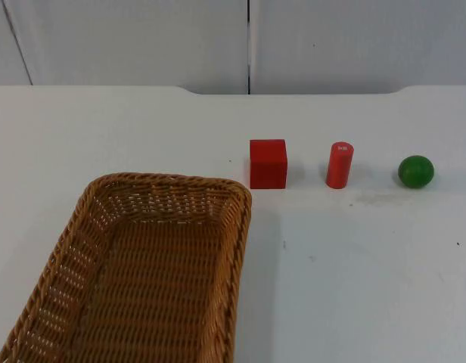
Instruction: Pick up the basket with the left hand and place the object to the left of the red cylinder into the basket with the right hand.
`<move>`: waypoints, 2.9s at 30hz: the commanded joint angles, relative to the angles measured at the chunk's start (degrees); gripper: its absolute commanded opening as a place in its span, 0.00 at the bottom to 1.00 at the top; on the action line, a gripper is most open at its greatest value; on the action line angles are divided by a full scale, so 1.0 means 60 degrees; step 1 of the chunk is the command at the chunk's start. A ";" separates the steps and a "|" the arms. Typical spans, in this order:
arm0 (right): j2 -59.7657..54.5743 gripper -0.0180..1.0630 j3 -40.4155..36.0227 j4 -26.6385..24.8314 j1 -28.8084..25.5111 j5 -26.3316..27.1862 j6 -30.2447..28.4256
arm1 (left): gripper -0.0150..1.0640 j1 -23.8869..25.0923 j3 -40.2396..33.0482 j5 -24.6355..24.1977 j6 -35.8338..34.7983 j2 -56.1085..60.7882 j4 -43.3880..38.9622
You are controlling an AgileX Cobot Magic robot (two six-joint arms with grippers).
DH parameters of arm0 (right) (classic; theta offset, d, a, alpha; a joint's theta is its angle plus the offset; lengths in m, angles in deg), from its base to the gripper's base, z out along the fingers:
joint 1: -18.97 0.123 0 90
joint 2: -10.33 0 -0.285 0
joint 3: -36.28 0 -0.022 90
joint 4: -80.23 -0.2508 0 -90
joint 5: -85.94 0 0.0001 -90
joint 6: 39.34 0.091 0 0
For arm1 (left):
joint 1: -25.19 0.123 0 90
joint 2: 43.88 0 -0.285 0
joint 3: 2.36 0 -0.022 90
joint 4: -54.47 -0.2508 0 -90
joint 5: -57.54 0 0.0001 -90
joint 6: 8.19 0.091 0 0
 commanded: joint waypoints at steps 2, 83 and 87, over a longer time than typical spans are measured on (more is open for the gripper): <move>0.0039 0.99 -0.0073 -0.0040 -0.0047 0.0053 -0.0004 | 0.99 0.0016 0.0138 0.0091 -0.0007 -0.0232 0.0113; -0.6253 0.99 0.3832 0.0060 -0.0047 0.2546 -0.0635 | 0.99 0.0016 0.0138 0.0565 -0.0029 -0.3900 -0.0433; -0.6253 0.99 0.3832 0.0060 -0.0047 0.2462 -0.0635 | 0.99 0.0016 0.0138 0.0962 0.0100 -0.5101 -0.0281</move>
